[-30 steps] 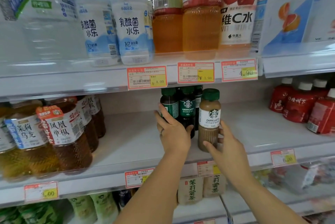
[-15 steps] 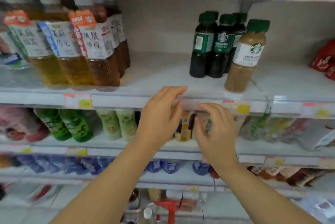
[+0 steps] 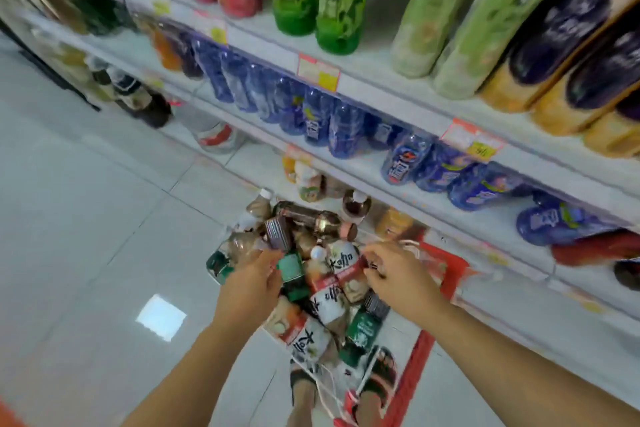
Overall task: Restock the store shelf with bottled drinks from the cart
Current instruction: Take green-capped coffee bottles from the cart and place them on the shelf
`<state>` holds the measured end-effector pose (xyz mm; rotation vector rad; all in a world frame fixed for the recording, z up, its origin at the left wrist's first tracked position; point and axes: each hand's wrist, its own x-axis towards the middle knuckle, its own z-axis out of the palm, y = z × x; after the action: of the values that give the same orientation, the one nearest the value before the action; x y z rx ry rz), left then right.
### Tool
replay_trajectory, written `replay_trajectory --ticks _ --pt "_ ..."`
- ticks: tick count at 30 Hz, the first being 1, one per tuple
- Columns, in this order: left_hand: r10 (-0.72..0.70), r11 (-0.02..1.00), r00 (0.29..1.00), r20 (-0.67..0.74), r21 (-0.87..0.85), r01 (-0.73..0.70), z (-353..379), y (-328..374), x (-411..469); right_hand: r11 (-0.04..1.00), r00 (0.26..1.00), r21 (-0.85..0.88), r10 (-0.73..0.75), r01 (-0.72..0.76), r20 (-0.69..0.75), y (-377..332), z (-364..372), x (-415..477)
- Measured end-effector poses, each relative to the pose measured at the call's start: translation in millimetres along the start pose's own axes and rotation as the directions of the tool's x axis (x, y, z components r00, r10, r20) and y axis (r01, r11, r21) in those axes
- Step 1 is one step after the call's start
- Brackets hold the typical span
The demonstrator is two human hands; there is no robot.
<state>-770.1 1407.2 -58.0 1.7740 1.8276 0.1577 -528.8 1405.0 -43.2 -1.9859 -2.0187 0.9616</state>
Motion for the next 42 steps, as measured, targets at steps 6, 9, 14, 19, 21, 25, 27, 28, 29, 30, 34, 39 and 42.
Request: replay_trajectory --ticks 6,9,14,19,21,25,27,28,29,30,34,39,42 --pt "-0.143 0.985 0.979 0.144 0.121 0.126 46 -58 8 0.963 0.901 -0.253 0.032 0.087 0.433 22 72 20" --pt "-0.125 0.992 0.982 0.145 0.049 0.119 60 -62 18 0.843 0.813 -0.465 0.058 0.271 0.579 40 84 21" --pt "-0.106 0.99 0.979 0.176 -0.074 0.12 82 -55 29 0.706 0.759 -0.54 0.003 0.459 0.651 53 90 22" --pt "-0.002 0.976 0.986 0.165 0.216 -0.034 92 -60 30 0.564 0.757 -0.593 -0.094 0.576 0.646 53 98 28" --pt "0.081 0.926 0.985 0.151 0.354 -0.13 87 -67 33 0.534 0.74 -0.592 -0.101 0.605 0.665 51 99 31" --pt "0.45 0.647 0.878 0.165 0.617 -0.448 69 -71 52 0.559 0.709 -0.544 -0.115 0.625 0.696 55 103 29" --pt "0.512 0.456 0.794 0.329 0.679 -0.576 63 -69 67 0.591 0.712 -0.521 -0.134 0.616 0.689 57 102 29" --pt "0.503 0.402 0.766 0.401 0.677 -0.617 63 -69 75 0.597 0.713 -0.511 -0.152 0.618 0.685 59 101 28" --pt "0.474 0.362 0.752 0.457 0.678 -0.64 63 -68 84 0.604 0.714 -0.501 -0.171 0.62 0.678 60 101 29" --pt "0.456 0.327 0.747 0.484 0.689 -0.646 63 -66 91 0.611 0.717 -0.49 -0.19 0.621 0.671 62 100 28" --pt "0.409 0.246 0.734 0.542 0.709 -0.661 65 -60 106 0.666 0.73 -0.424 -0.276 0.614 0.625 69 93 24" --pt "0.397 0.495 0.829 0.393 0.669 -0.554 57 -66 94 0.884 0.837 -0.198 -0.299 0.424 0.458 64 69 8" --pt "0.367 0.766 0.906 0.212 0.484 -0.423 37 -53 71 0.978 0.937 0.007 -0.203 0.209 0.285 45 40 -11"
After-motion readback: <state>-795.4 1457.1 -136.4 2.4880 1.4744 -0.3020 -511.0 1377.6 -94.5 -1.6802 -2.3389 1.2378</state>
